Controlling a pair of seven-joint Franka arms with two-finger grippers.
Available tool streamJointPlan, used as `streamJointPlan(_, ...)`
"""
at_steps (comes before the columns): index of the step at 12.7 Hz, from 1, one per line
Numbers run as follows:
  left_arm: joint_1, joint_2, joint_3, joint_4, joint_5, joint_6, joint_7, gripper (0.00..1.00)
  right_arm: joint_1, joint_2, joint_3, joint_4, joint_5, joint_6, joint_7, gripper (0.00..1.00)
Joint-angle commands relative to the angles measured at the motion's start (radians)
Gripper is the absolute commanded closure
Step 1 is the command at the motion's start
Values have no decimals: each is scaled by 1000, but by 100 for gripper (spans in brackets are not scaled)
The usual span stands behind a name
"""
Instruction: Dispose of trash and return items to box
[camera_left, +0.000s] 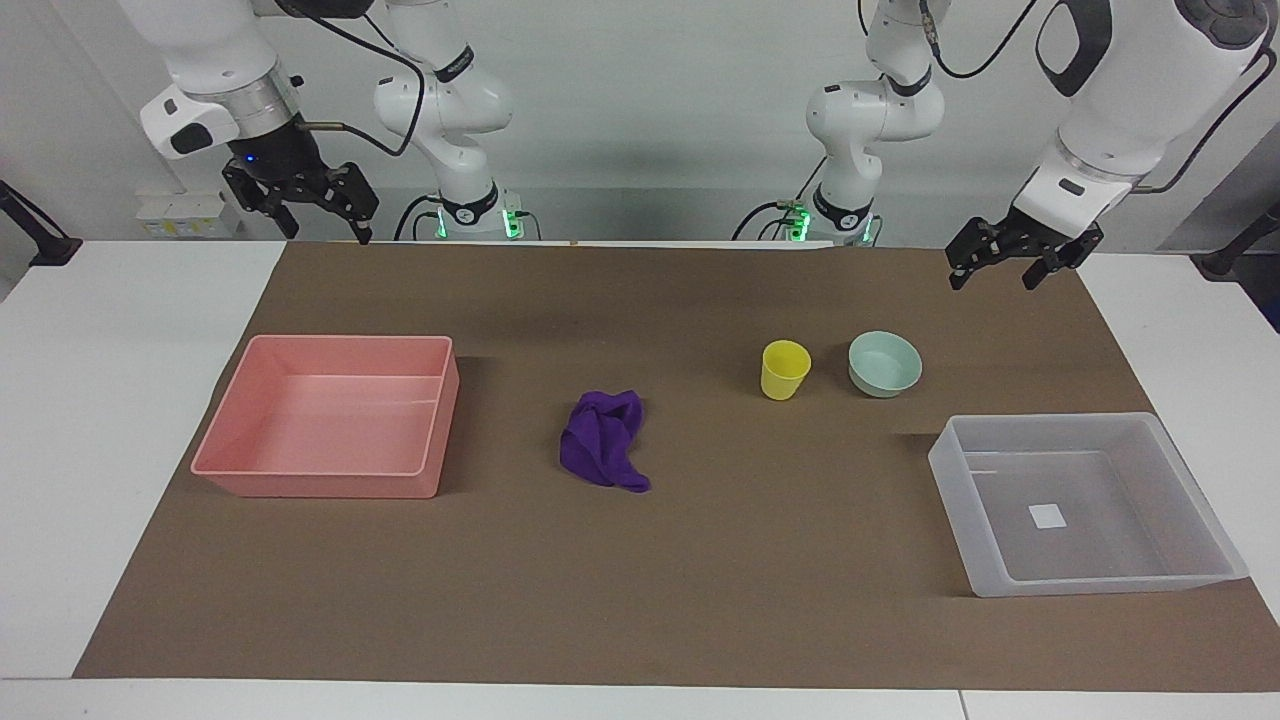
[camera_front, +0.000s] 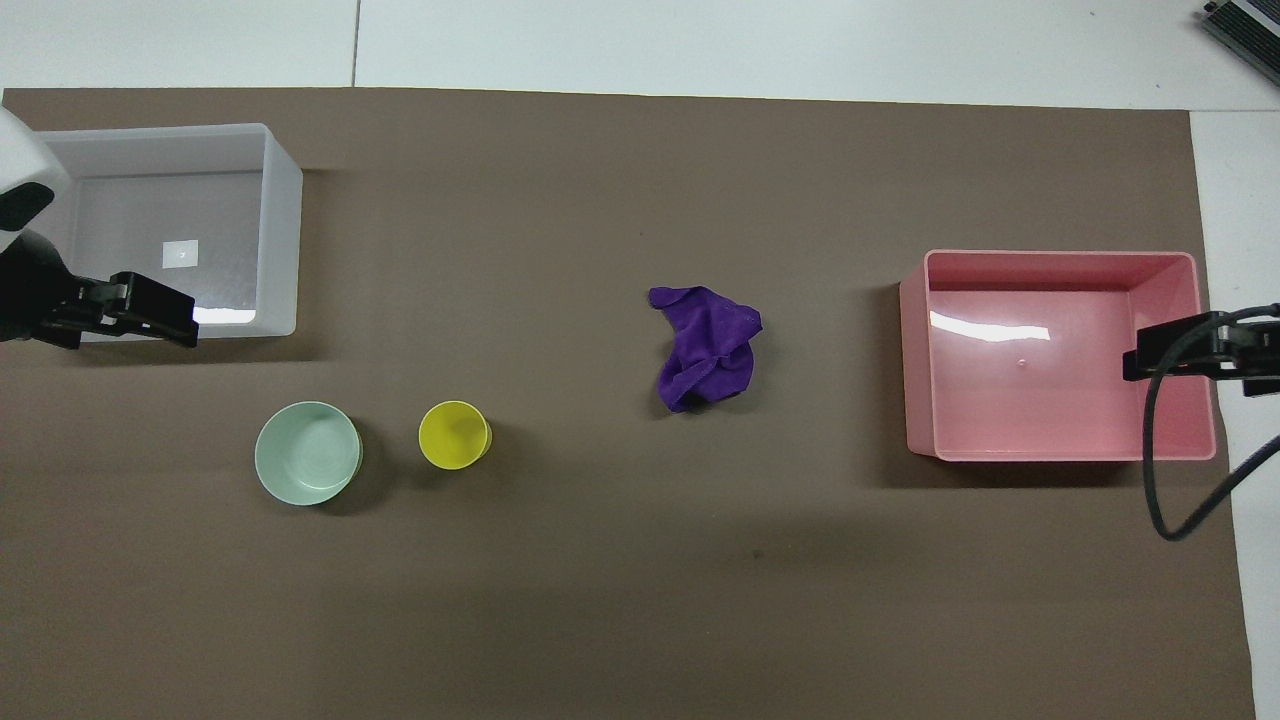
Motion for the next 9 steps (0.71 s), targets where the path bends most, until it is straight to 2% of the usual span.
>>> streamJointPlan(1,-4,-8,9,-2,-8,-12,4,0,-11,-17,9,-27,-5,0,-24,0)
streamJointPlan(5,-7,-8,9,-2,-8,-12,6,0,-11,-18,12,-31,7,0,16,0)
streamJointPlan(7,-10,-5,9,0,-8,-12,6,0,-6,-41,16,-83,9,74,5,0)
streamJointPlan(9,-4,-5,9,6,-8,-12,3,0,27,-43,21,-91,-3,89,14,0)
